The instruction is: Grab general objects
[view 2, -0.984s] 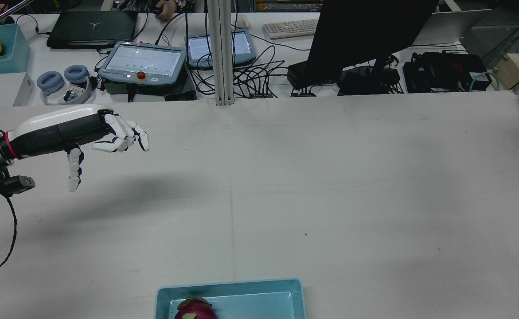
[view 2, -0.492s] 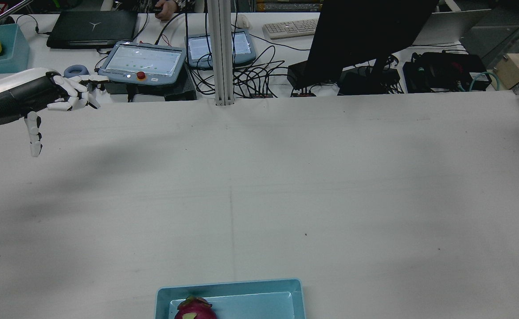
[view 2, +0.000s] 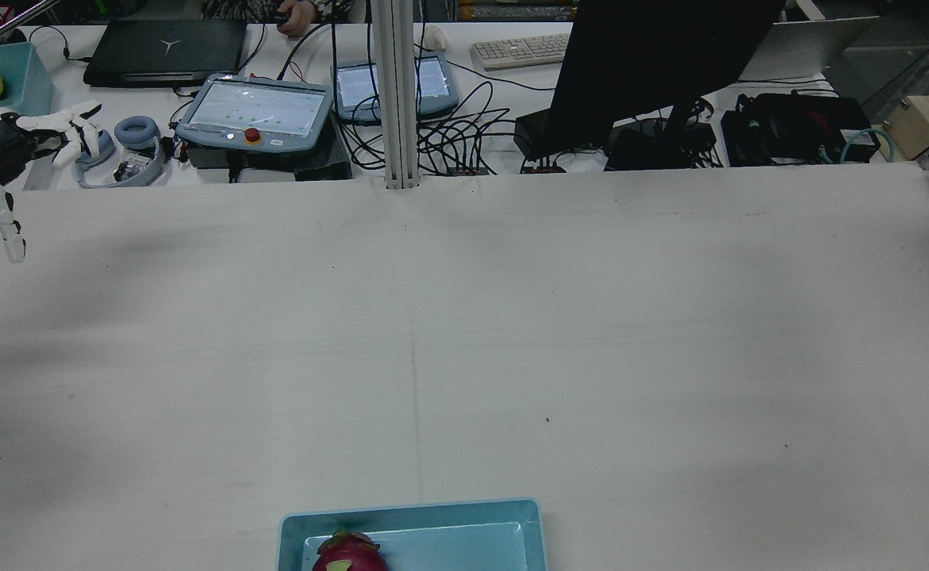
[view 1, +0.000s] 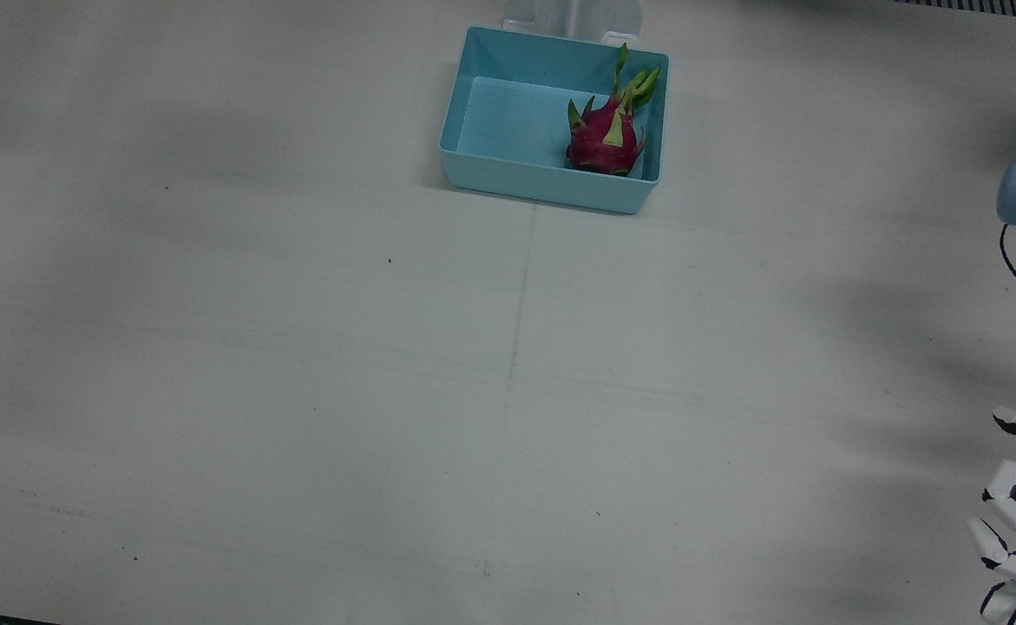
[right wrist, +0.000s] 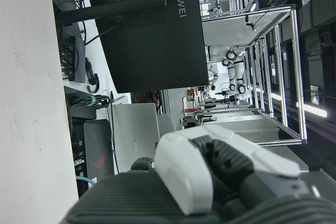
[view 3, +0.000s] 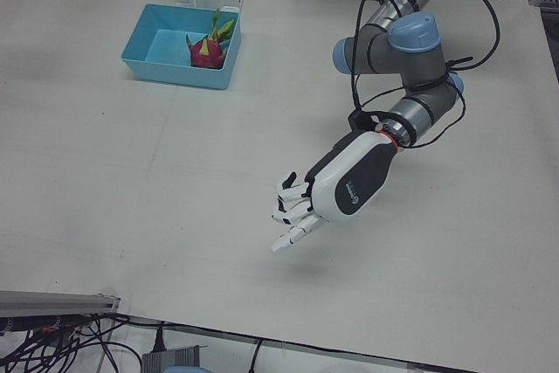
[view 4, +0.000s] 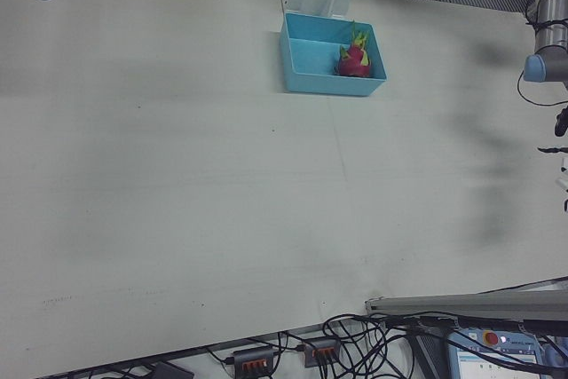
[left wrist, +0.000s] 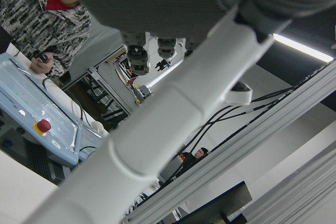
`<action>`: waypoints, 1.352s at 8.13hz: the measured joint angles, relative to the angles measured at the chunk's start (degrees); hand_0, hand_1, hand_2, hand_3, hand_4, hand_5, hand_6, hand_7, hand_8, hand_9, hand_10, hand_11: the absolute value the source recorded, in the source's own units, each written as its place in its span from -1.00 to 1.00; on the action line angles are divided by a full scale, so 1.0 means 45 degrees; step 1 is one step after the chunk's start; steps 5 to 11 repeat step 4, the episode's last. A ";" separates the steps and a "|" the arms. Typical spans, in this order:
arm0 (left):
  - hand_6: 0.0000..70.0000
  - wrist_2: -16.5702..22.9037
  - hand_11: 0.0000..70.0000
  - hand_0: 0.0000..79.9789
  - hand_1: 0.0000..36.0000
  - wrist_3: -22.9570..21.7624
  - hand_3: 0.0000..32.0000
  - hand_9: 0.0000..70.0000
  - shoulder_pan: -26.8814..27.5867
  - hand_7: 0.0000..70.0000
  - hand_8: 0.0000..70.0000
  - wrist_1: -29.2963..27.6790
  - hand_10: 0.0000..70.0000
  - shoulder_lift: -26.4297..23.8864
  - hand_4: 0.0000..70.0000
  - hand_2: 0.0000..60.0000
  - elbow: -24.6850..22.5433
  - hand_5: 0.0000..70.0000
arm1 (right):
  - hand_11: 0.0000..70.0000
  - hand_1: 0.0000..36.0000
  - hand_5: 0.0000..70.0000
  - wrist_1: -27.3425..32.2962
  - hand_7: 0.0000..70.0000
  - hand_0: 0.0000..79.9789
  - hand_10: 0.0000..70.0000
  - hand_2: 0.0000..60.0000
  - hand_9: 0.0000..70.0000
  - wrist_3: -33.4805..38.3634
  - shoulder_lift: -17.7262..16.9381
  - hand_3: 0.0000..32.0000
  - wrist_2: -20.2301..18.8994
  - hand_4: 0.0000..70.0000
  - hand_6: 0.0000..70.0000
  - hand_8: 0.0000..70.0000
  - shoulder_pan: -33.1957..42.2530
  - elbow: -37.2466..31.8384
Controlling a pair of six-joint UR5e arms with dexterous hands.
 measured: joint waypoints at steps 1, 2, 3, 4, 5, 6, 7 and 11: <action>-0.96 -0.0414 -1.00 1.00 1.00 0.0052 -1.00 -0.87 -0.0239 -0.15 -1.00 -0.0081 -1.00 0.0028 -0.45 1.00 0.0320 -0.29 | -1.00 -1.00 -1.00 0.0000 -1.00 -1.00 -1.00 -1.00 -1.00 0.0000 0.0000 -1.00 -0.0003 -1.00 -1.00 -1.00 0.0000 0.0000; -1.00 -0.0895 -1.00 1.00 1.00 0.0094 -1.00 -0.90 -0.0454 -0.28 -1.00 -0.0212 -1.00 0.0041 -0.46 1.00 0.0743 -0.66 | -1.00 -1.00 -1.00 0.0000 -1.00 -1.00 -1.00 -1.00 -1.00 0.0000 0.0000 -1.00 -0.0005 -1.00 -1.00 -1.00 0.0000 0.0000; -0.99 -0.1341 -1.00 1.00 1.00 0.0145 -1.00 -0.89 -0.0598 -0.23 -1.00 -0.0458 -1.00 0.0046 -0.48 1.00 0.1272 -0.02 | -1.00 -1.00 -1.00 0.0000 -1.00 -1.00 -1.00 -1.00 -1.00 0.0000 0.0000 -1.00 -0.0007 -1.00 -1.00 -1.00 0.0000 0.0000; -0.95 -0.1658 -1.00 1.00 1.00 0.0327 -1.00 -0.87 -0.0721 -0.15 -1.00 -0.0769 -1.00 0.0051 -0.48 1.00 0.1837 0.44 | -1.00 -1.00 -1.00 0.0000 -1.00 -1.00 -1.00 -1.00 -1.00 0.0000 0.0000 -1.00 -0.0007 -1.00 -1.00 -1.00 0.0000 0.0000; -0.95 -0.1658 -1.00 1.00 1.00 0.0327 -1.00 -0.87 -0.0721 -0.15 -1.00 -0.0769 -1.00 0.0051 -0.48 1.00 0.1837 0.44 | -1.00 -1.00 -1.00 0.0000 -1.00 -1.00 -1.00 -1.00 -1.00 0.0000 0.0000 -1.00 -0.0007 -1.00 -1.00 -1.00 0.0000 0.0000; -0.95 -0.1658 -1.00 1.00 1.00 0.0327 -1.00 -0.87 -0.0721 -0.15 -1.00 -0.0769 -1.00 0.0051 -0.48 1.00 0.1837 0.44 | -1.00 -1.00 -1.00 0.0000 -1.00 -1.00 -1.00 -1.00 -1.00 0.0000 0.0000 -1.00 -0.0007 -1.00 -1.00 -1.00 0.0000 0.0000; -0.95 -0.1658 -1.00 1.00 1.00 0.0327 -1.00 -0.87 -0.0721 -0.15 -1.00 -0.0769 -1.00 0.0051 -0.48 1.00 0.1837 0.44 | -1.00 -1.00 -1.00 0.0000 -1.00 -1.00 -1.00 -1.00 -1.00 0.0000 0.0000 -1.00 -0.0007 -1.00 -1.00 -1.00 0.0000 0.0000; -0.95 -0.1658 -1.00 1.00 1.00 0.0327 -1.00 -0.87 -0.0721 -0.15 -1.00 -0.0769 -1.00 0.0051 -0.48 1.00 0.1837 0.44 | -1.00 -1.00 -1.00 0.0000 -1.00 -1.00 -1.00 -1.00 -1.00 0.0000 0.0000 -1.00 -0.0007 -1.00 -1.00 -1.00 0.0000 0.0000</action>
